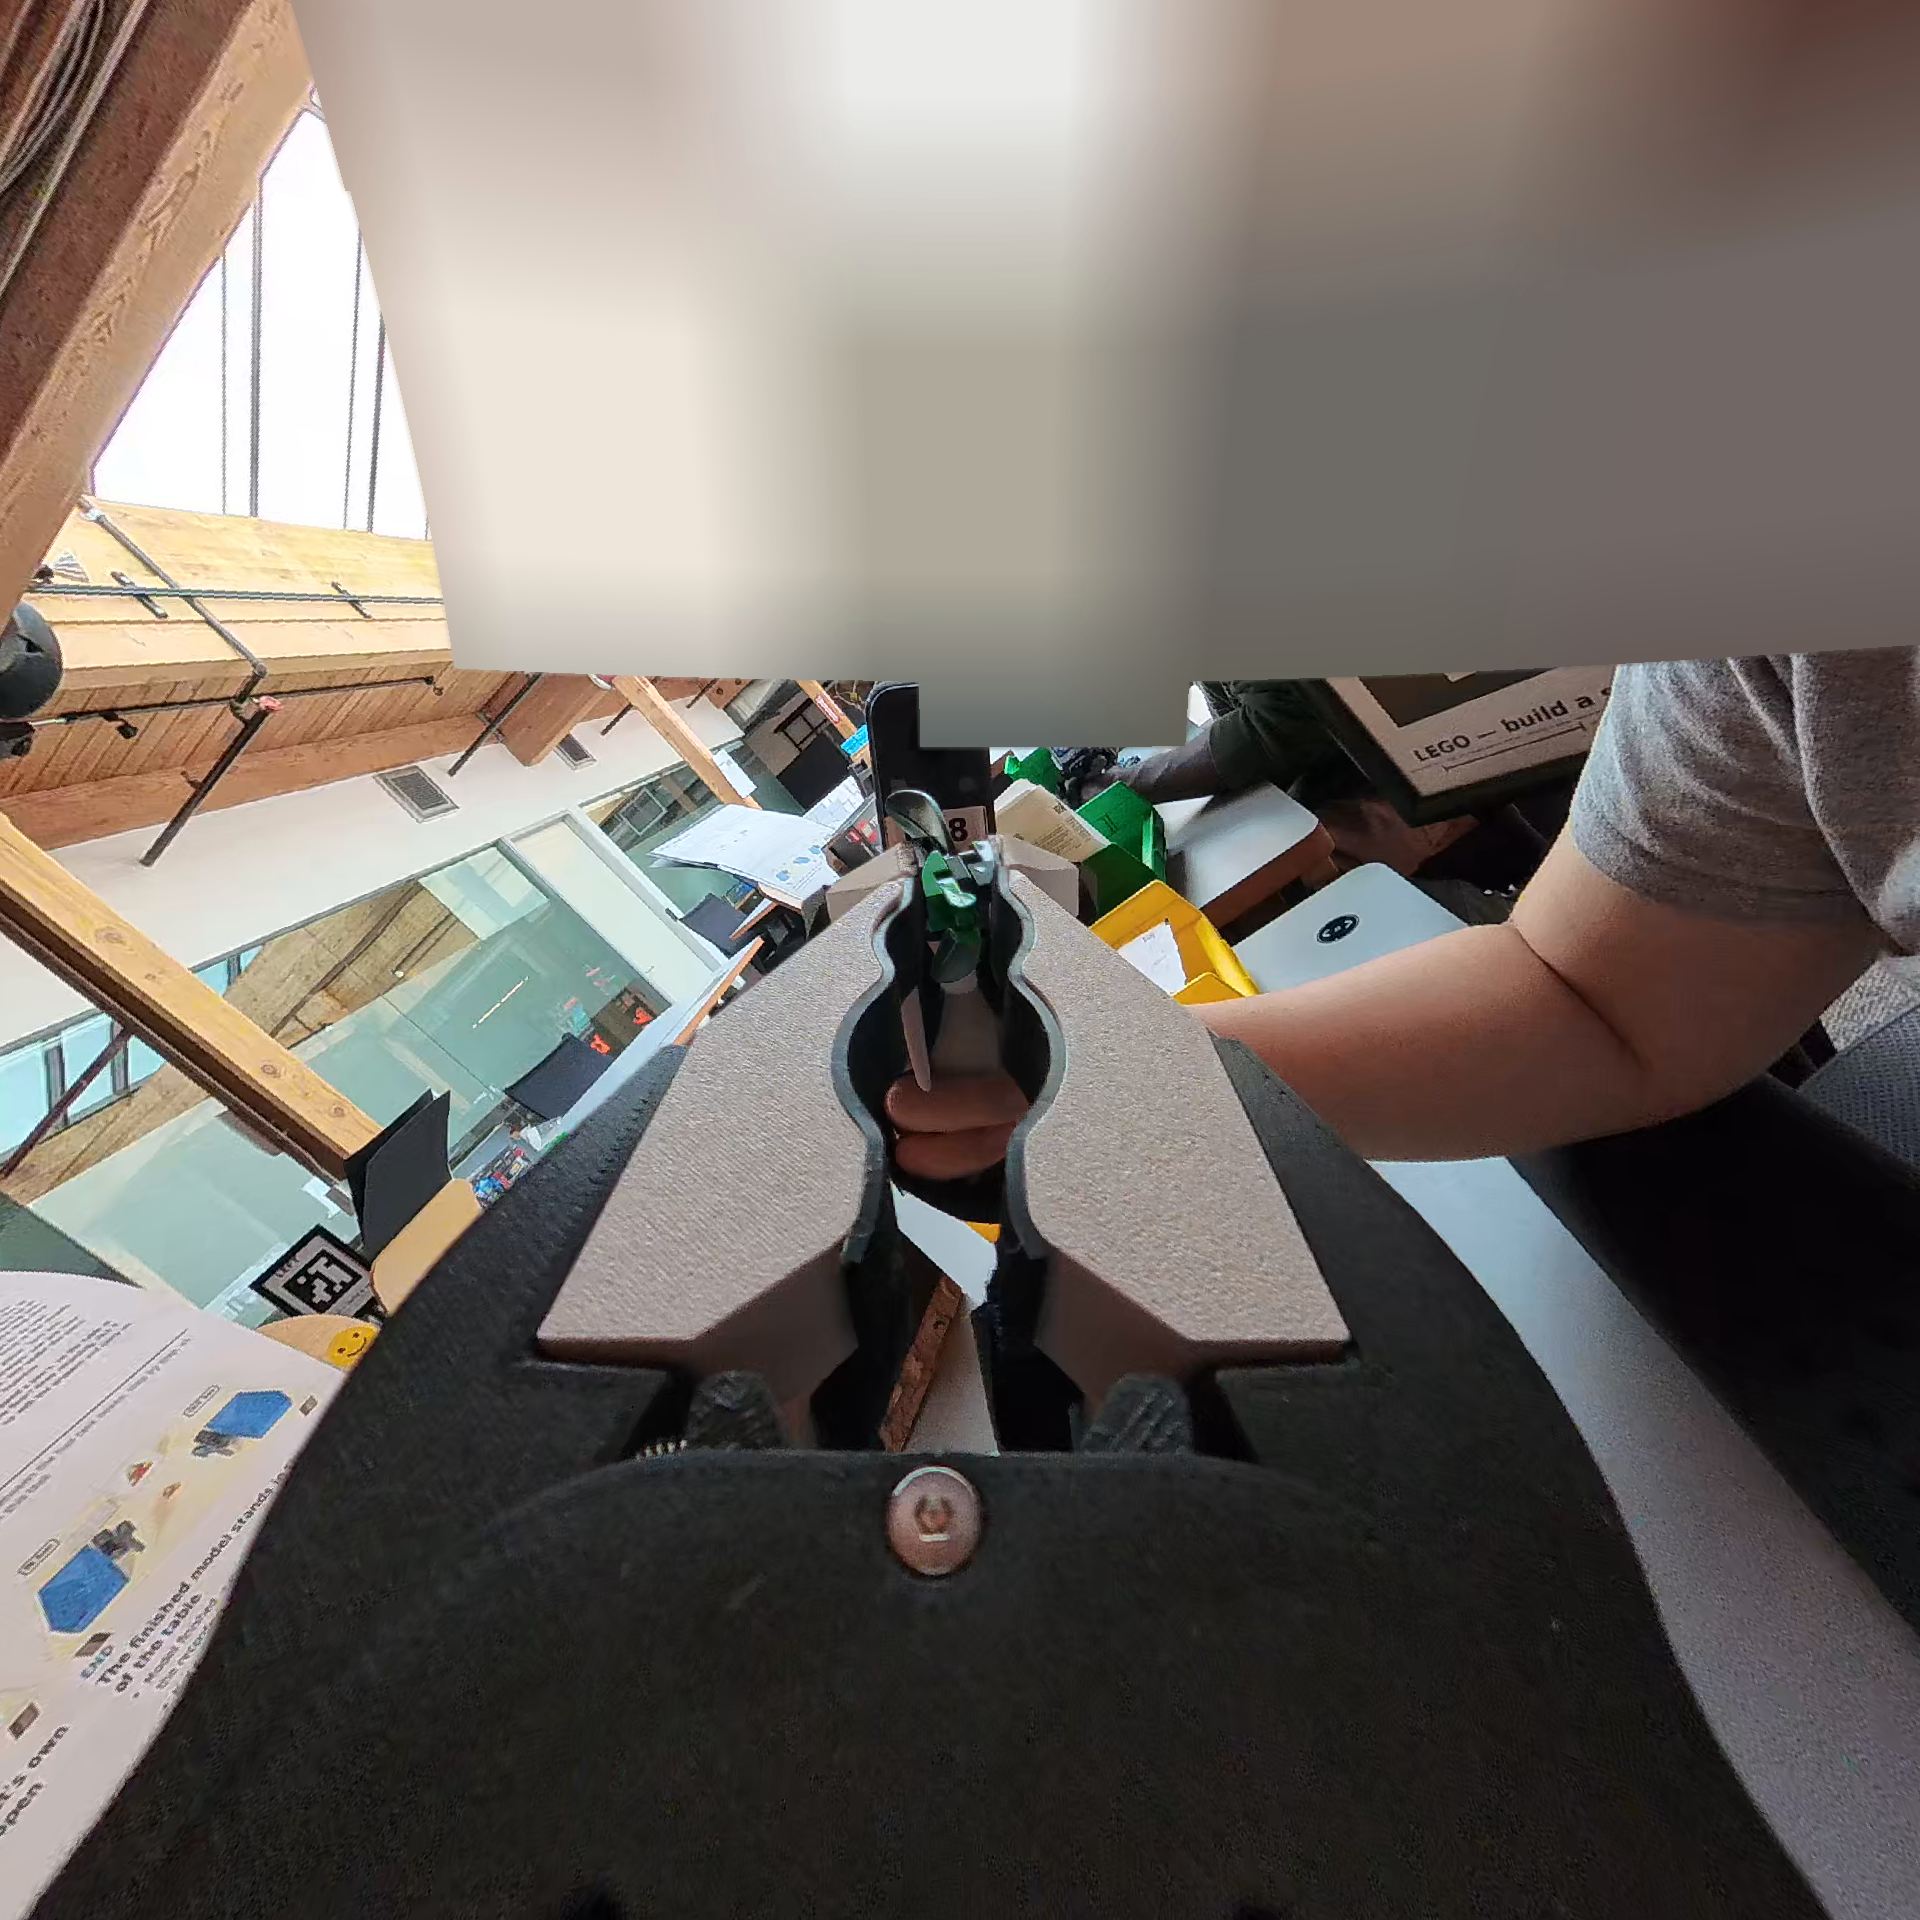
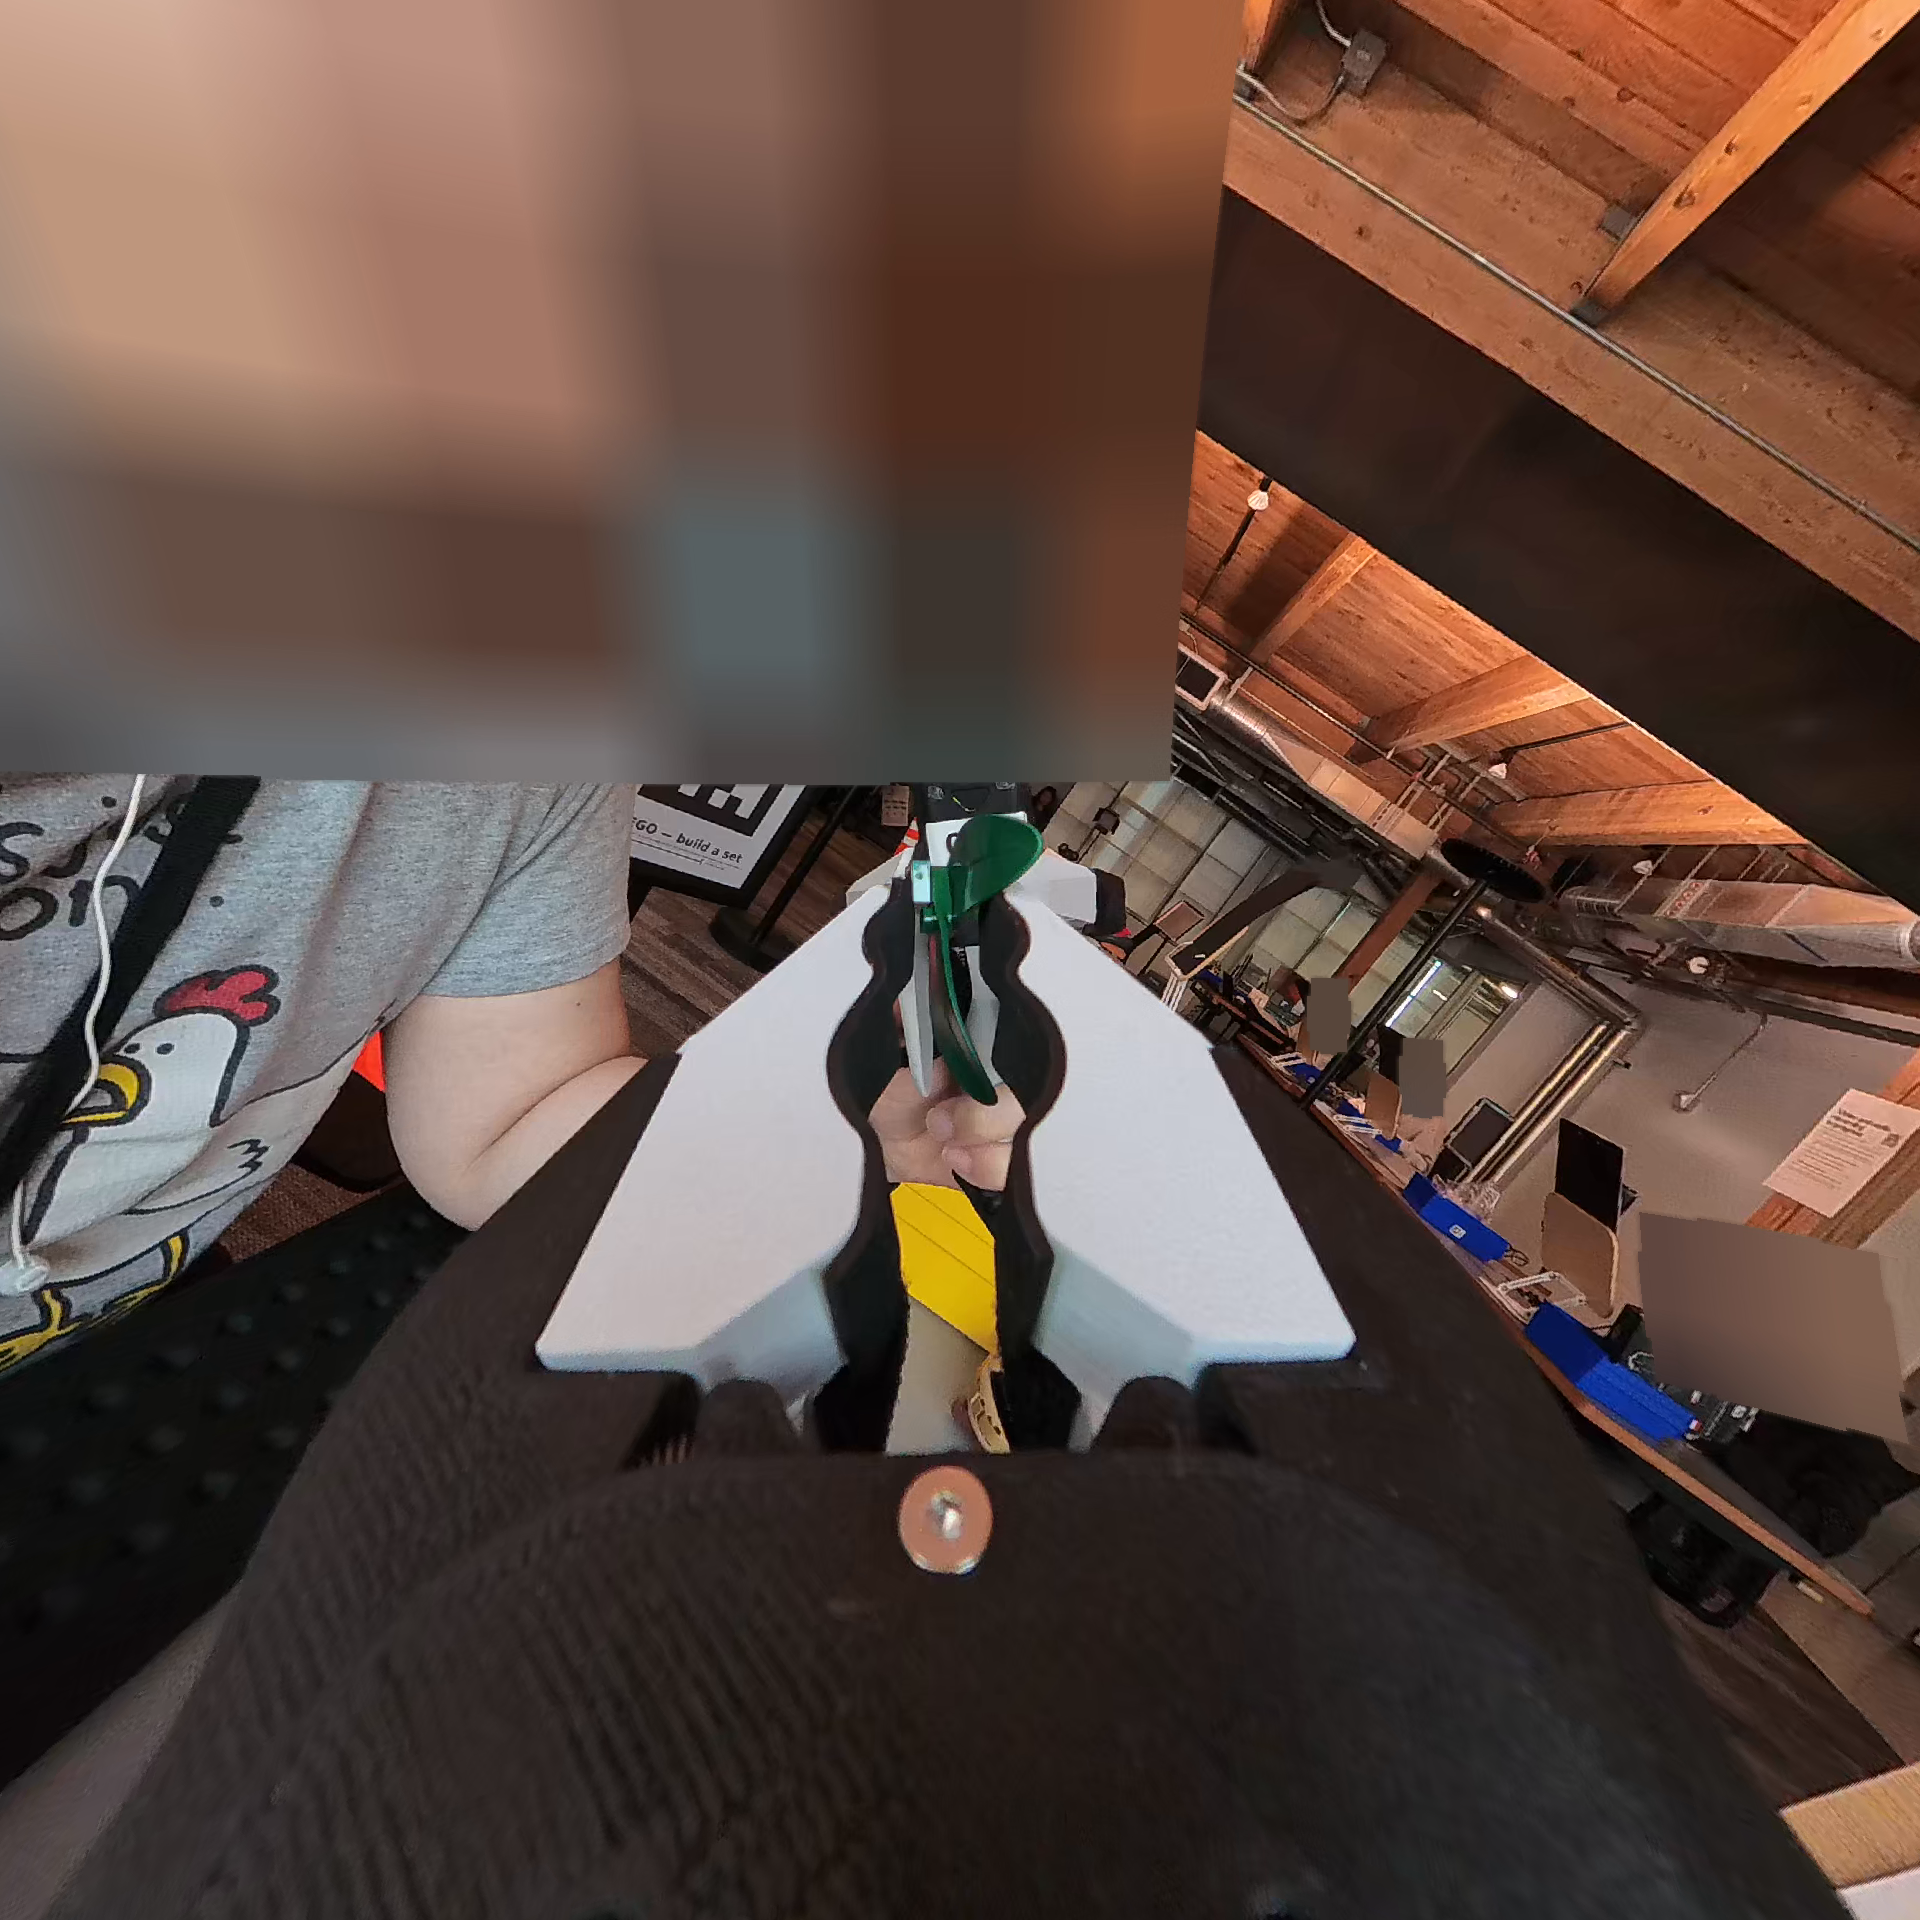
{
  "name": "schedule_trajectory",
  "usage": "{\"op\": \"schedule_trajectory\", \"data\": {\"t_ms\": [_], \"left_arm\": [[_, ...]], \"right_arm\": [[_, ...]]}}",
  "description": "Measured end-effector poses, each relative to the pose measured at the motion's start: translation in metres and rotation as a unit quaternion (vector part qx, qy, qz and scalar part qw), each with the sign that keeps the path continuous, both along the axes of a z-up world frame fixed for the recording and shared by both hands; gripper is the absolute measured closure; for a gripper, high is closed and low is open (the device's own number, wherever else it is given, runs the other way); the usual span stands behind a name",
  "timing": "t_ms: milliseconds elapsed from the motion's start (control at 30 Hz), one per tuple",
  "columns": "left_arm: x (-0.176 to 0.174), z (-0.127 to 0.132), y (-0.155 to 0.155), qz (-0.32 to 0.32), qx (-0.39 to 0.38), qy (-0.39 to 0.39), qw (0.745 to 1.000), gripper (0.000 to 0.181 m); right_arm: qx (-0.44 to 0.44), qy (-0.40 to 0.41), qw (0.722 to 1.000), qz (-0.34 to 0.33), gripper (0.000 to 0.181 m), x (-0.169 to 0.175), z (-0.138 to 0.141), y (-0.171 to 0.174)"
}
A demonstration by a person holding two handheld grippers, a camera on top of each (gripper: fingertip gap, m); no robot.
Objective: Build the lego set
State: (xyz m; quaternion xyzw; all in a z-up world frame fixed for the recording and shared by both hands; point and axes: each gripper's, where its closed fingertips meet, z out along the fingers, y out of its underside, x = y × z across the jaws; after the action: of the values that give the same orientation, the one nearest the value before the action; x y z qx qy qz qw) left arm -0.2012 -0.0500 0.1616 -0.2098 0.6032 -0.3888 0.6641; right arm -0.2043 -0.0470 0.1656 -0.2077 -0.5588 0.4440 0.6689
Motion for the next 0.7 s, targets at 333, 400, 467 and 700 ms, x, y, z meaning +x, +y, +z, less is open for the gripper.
{"op": "schedule_trajectory", "data": {"t_ms": [333, 400, 467, 700], "left_arm": [[0.003, -0.004, 0.010, 0.035, 0.012, 0.012, 0.999, 0.171], [0.000, -0.004, 0.013, 0.036, 0.007, 0.015, 0.999, 0.171], [-0.003, -0.009, 0.021, 0.055, 0.011, 0.036, 0.998, 0.170], [0.004, -0.050, 0.035, 0.121, 0.065, 0.159, 0.978, 0.170]], "right_arm": [[-0.050, -0.056, 0.997, -0.020, 0.164, 0.003, -0.006, 0.015], [-0.051, -0.059, 0.996, -0.052, 0.146, 0.009, -0.005, 0.023], [-0.033, -0.084, 0.988, -0.122, 0.142, 0.016, -0.008, 0.034], [0.155, -0.290, 0.876, -0.353, 0.159, -0.001, -0.052, 0.041]]}}
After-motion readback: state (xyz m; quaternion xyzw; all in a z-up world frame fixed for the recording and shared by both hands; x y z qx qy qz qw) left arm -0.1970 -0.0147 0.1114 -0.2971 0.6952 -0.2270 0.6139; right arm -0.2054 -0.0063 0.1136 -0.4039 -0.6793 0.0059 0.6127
